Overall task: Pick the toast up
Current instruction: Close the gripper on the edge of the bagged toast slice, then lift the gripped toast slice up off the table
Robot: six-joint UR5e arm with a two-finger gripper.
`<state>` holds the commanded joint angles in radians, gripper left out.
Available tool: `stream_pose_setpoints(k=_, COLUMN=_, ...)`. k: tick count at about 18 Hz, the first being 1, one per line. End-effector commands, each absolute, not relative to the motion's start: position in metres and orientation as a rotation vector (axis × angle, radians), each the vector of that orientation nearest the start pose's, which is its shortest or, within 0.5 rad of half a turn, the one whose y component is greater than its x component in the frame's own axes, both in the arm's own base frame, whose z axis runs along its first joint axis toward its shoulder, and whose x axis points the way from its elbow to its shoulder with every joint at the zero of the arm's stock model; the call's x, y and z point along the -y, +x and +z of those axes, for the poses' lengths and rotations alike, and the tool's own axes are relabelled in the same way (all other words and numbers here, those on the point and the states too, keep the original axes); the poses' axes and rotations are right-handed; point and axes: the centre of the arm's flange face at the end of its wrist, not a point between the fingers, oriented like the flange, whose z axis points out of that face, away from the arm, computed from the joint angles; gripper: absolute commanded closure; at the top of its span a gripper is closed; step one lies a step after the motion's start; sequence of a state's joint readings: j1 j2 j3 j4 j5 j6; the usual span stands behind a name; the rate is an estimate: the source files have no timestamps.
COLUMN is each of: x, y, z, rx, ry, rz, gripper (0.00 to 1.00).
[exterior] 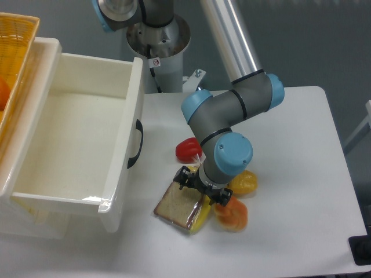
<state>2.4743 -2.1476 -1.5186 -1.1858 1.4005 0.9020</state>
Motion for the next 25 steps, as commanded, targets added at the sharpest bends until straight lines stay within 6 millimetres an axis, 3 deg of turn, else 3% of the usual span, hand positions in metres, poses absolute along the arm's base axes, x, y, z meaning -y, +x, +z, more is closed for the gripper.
stream_pose_setpoints(k=1, x=-0.524, y=-0.422, z=0.211, rx=0.026, ry=-3.078, rz=-0.334, gripper=0.34)
stream_pose_setpoints(k=7, x=-0.522, y=-0.425, z=0.215, rx=0.065, ry=-3.076, rz=-0.327, gripper=0.74)
stream_pose_setpoints(k=9, x=-0.522, y=-0.425, z=0.215, rx=0.093, ry=-3.077, rz=-0.328, gripper=0.97)
stream_pose_setpoints(k=18, x=-0.523, y=-0.427, z=0.226, rx=0.185, ry=-3.069, rz=-0.308, gripper=1.0)
stream_pose_setpoints(k=25, x=-0.513, y=-0.428, z=0.294, rx=0.183, ry=-3.009, rz=-0.193, gripper=1.0)
